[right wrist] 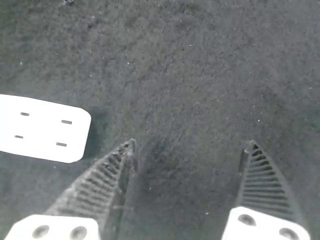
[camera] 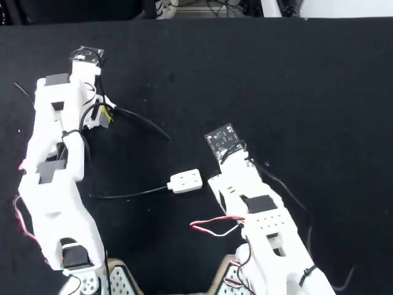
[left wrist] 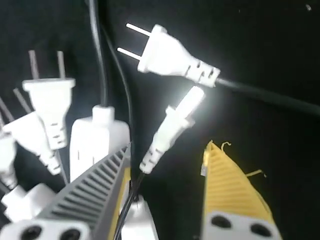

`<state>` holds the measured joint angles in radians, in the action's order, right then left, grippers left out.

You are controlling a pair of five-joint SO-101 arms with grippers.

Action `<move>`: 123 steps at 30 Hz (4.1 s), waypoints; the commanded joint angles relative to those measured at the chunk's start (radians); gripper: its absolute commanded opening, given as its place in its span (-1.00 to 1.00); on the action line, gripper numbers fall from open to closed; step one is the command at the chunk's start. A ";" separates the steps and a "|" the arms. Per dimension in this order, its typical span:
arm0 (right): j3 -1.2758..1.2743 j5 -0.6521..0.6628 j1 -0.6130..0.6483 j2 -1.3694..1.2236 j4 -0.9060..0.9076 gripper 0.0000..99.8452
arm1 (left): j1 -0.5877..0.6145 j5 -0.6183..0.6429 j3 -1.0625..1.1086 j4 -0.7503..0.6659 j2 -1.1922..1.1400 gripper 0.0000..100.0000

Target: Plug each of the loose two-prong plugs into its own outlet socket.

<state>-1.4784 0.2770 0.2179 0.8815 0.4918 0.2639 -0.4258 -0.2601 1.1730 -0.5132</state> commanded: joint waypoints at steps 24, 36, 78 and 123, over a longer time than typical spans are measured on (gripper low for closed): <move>-0.016 -0.003 0.015 0.022 -0.080 -0.38 | -0.010 -0.003 -0.275 0.354 0.040 -0.94; -0.012 -0.008 0.003 0.024 -0.072 -0.38 | -0.028 0.006 -0.344 0.588 0.245 -0.94; 0.065 -0.420 -0.404 0.024 -0.087 -0.38 | -0.634 0.110 0.136 0.479 0.519 -0.63; 0.136 -0.428 -0.364 0.025 0.146 -0.38 | 0.016 0.137 0.607 0.135 0.802 -0.63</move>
<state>-1.4078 -0.1404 -0.2025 0.8815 0.5808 0.3237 -0.3046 0.1941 1.4216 0.1818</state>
